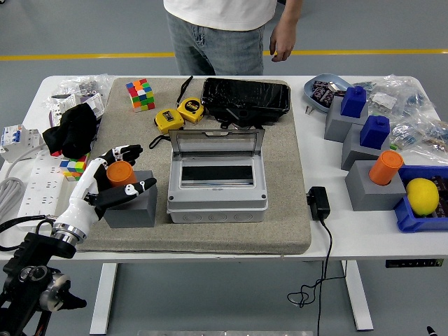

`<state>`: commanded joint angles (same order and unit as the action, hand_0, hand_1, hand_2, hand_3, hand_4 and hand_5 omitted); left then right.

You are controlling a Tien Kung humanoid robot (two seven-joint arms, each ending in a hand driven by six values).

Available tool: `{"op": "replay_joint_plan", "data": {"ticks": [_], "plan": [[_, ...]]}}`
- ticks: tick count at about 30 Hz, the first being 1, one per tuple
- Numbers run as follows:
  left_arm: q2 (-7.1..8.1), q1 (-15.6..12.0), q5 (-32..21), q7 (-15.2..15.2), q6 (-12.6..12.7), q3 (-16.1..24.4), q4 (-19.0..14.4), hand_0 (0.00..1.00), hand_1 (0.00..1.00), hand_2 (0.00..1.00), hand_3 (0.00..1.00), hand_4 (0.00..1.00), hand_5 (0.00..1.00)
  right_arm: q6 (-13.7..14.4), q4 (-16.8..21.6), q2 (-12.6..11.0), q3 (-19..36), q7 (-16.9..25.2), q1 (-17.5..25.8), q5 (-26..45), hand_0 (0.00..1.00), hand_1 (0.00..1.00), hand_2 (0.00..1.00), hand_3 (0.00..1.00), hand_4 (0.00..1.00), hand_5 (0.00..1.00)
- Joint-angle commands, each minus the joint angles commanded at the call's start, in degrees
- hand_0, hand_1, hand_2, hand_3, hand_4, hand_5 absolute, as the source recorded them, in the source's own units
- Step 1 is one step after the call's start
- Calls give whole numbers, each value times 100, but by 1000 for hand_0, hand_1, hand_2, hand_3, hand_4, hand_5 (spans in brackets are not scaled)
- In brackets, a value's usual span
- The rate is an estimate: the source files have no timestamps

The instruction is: Fetch the battery,place it into the box,close the lid of the box

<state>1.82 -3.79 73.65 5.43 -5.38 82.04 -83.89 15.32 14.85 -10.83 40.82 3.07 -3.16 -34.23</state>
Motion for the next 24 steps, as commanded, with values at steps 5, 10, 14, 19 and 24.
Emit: {"op": "replay_joint_plan", "data": {"ticks": [5, 10, 14, 19, 24], "plan": [[16, 23, -37, 20, 74, -43, 53, 840, 825, 745, 676, 998, 2, -1, 1, -6, -13, 0, 4, 8, 805, 778, 751, 777, 998, 998], [23, 66, -68, 42, 138, -42, 169, 840, 825, 745, 676, 998, 2, -3, -2, -5, -33, 2, 17, 22, 805, 778, 751, 777, 998, 998], [23, 67, -59, 47, 170, -38, 203, 836, 822, 737, 667, 998, 2, -6, 1, -5, -33, 5, 22, 25, 804, 778, 751, 776, 998, 998], [22, 65, -54, 52, 215, -49, 226, 818, 808, 721, 620, 998, 2, -6, -2, -4, -36, 5, 24, 31, 804, 778, 751, 777, 998, 998], [28, 73, -54, 49, 242, -94, 220, 765, 761, 657, 568, 998, 2, -6, 3, -10, 10, 3, 25, 29, 804, 778, 752, 777, 998, 998]]}}
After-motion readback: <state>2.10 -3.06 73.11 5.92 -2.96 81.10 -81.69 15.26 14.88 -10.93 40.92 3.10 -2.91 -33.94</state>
